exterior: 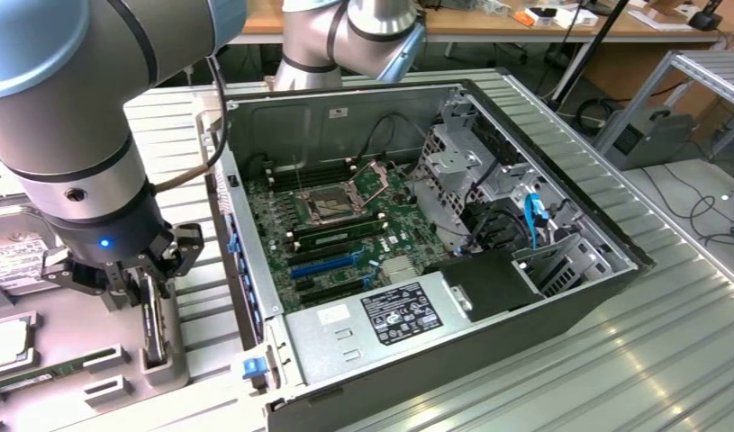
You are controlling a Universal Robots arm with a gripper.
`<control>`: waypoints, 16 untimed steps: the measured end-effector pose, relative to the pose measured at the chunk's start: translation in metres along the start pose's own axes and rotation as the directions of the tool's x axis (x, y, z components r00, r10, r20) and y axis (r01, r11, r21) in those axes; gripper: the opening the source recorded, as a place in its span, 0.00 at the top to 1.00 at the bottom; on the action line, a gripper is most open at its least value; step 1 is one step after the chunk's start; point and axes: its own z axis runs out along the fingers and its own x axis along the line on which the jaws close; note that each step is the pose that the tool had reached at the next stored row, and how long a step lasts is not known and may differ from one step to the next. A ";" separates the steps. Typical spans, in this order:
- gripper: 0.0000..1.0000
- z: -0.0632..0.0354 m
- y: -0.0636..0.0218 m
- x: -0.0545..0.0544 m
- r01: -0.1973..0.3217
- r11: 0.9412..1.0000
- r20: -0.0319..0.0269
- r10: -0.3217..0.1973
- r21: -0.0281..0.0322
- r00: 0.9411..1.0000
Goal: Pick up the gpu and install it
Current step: 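Pick up the gpu and move the gpu toward the slot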
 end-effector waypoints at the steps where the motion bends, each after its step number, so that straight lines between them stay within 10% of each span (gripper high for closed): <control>1: 0.64 0.0000 0.0000 0.000 0.000 1.000 0.000 0.000 0.000 1.000; 16: 0.73 0.0000 0.0000 0.000 0.000 1.000 0.000 0.000 -0.001 1.000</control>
